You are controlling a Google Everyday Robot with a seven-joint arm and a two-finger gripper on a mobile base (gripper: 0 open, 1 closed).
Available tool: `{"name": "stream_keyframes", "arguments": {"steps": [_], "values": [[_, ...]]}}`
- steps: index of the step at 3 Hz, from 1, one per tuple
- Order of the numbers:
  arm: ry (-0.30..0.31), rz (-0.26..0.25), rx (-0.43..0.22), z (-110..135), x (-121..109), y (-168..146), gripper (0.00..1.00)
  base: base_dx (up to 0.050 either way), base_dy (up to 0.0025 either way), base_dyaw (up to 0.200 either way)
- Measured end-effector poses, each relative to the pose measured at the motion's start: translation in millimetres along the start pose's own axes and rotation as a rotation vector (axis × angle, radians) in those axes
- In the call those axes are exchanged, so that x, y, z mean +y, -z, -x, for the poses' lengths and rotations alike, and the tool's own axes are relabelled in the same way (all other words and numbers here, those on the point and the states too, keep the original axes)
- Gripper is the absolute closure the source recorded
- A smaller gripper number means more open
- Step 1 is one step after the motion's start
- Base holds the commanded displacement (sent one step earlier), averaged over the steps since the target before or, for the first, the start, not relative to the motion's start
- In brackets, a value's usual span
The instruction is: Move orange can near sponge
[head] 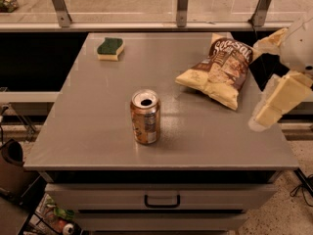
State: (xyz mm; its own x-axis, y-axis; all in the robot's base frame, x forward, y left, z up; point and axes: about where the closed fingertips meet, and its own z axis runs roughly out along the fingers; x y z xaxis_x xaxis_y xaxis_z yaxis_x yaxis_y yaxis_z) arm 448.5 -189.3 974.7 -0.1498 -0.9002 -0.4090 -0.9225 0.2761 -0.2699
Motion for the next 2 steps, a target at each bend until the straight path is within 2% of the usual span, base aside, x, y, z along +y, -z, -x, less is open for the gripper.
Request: {"name": "stream_keyframes", "arguments": {"steps": [2], "values": [[-0.066, 0.055, -0.343, 27, 19, -45, 0.0, 0.0, 0.0, 0.0]]}}
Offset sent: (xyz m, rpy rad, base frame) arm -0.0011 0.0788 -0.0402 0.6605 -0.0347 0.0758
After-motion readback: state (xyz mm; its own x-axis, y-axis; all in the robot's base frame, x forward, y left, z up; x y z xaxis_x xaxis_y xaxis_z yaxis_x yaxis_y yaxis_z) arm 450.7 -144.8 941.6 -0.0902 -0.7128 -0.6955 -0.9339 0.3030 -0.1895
